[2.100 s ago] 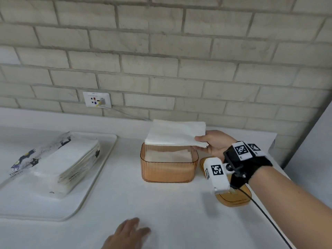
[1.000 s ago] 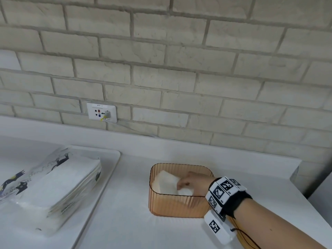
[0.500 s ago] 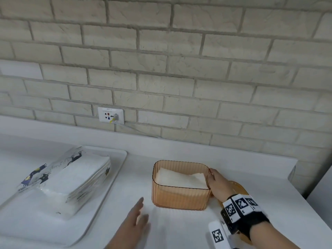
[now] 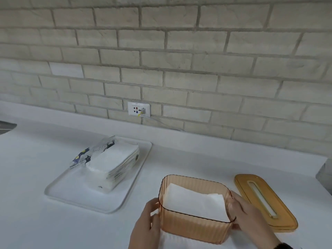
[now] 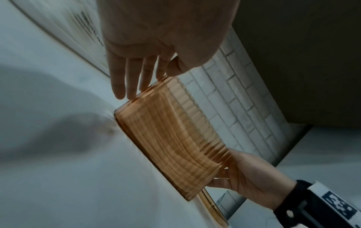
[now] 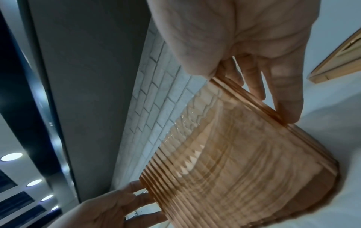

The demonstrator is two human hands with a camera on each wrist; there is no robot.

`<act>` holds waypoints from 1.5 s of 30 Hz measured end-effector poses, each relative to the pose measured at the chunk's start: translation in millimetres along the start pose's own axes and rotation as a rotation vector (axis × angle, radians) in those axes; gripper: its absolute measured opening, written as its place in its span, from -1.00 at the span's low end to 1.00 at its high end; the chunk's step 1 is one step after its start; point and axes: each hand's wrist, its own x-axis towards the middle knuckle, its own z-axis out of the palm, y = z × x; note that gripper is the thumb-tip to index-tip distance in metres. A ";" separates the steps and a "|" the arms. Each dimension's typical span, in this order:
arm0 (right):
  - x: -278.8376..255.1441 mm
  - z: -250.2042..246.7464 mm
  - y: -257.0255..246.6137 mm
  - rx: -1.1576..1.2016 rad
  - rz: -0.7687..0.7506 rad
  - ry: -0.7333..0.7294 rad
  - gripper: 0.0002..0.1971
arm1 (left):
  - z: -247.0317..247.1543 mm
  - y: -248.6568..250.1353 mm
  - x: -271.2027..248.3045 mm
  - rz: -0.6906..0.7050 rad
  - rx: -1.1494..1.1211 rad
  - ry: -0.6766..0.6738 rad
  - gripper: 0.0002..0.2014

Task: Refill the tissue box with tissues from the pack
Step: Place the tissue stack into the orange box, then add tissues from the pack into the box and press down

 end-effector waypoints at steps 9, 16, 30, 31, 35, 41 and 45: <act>-40.7 19.6 -6.5 -0.033 -0.052 0.016 -0.78 | -32.3 -16.7 -30.9 0.039 0.092 0.112 -0.66; -47.6 23.5 -17.9 -0.055 -0.030 0.013 -0.87 | -62.5 -9.6 0.3 0.148 0.225 0.026 -0.66; -51.1 36.5 -28.9 -0.031 0.001 0.045 -0.86 | -137.9 19.9 204.8 0.063 1.157 -0.004 -0.69; -51.2 36.5 -28.9 -0.031 0.005 0.049 -0.85 | -137.0 16.8 205.4 0.058 1.167 0.008 -0.67; -50.4 37.3 -28.0 -0.044 -0.005 0.057 -0.86 | -134.2 15.5 207.3 0.045 1.190 0.017 -0.58; -52.0 37.0 -29.3 -0.051 -0.013 0.052 -0.85 | -134.3 20.5 206.3 0.071 1.199 -0.011 -0.64; -52.4 37.7 -29.3 -0.065 -0.018 0.053 -0.85 | -129.0 22.9 199.1 0.096 1.267 -0.018 -0.69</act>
